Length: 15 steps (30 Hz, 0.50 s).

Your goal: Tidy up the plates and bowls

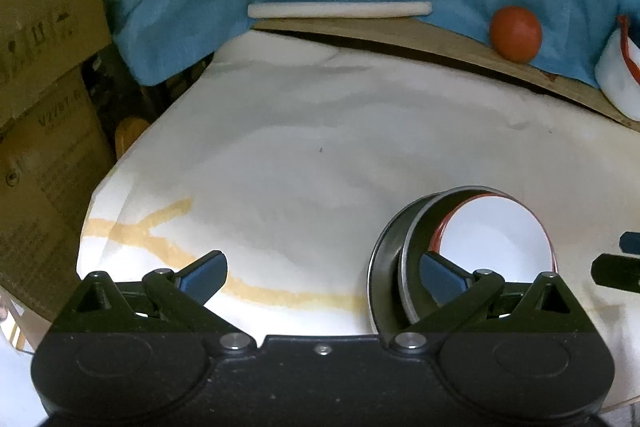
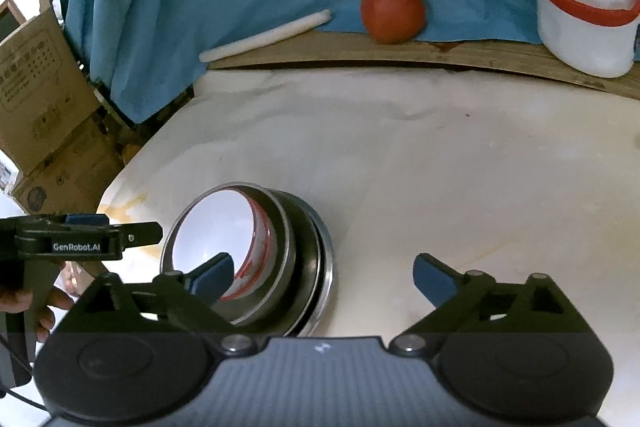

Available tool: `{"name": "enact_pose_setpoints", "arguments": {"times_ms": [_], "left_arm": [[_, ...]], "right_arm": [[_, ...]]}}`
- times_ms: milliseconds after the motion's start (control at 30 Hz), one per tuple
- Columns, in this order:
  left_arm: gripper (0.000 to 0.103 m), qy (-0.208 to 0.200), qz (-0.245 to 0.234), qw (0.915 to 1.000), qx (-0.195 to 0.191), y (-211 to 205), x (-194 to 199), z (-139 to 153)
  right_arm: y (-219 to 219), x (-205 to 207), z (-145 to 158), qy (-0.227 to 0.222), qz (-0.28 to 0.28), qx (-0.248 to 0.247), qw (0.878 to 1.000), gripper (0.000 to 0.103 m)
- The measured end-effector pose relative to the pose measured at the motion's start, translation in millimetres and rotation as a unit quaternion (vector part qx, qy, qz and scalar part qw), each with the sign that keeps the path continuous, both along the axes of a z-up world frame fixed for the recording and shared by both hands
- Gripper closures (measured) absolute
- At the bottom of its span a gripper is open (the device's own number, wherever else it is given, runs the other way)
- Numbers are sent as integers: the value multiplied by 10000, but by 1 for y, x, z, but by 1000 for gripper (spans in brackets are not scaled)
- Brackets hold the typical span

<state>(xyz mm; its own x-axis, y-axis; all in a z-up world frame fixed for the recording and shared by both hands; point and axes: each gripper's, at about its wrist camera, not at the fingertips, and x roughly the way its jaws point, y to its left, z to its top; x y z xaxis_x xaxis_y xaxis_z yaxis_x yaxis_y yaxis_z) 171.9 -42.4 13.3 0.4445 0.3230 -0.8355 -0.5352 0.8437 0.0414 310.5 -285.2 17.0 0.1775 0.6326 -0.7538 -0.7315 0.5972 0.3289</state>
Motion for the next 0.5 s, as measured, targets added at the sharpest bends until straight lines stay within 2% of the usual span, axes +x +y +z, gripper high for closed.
{"name": "enact_pose_setpoints", "arguments": {"times_ms": [500], "left_arm": [[1,-51,-347,9990,292,-7,-3,7]], "right_arm": [[-4,-8,6,-459,-185,326,9982,0]]}}
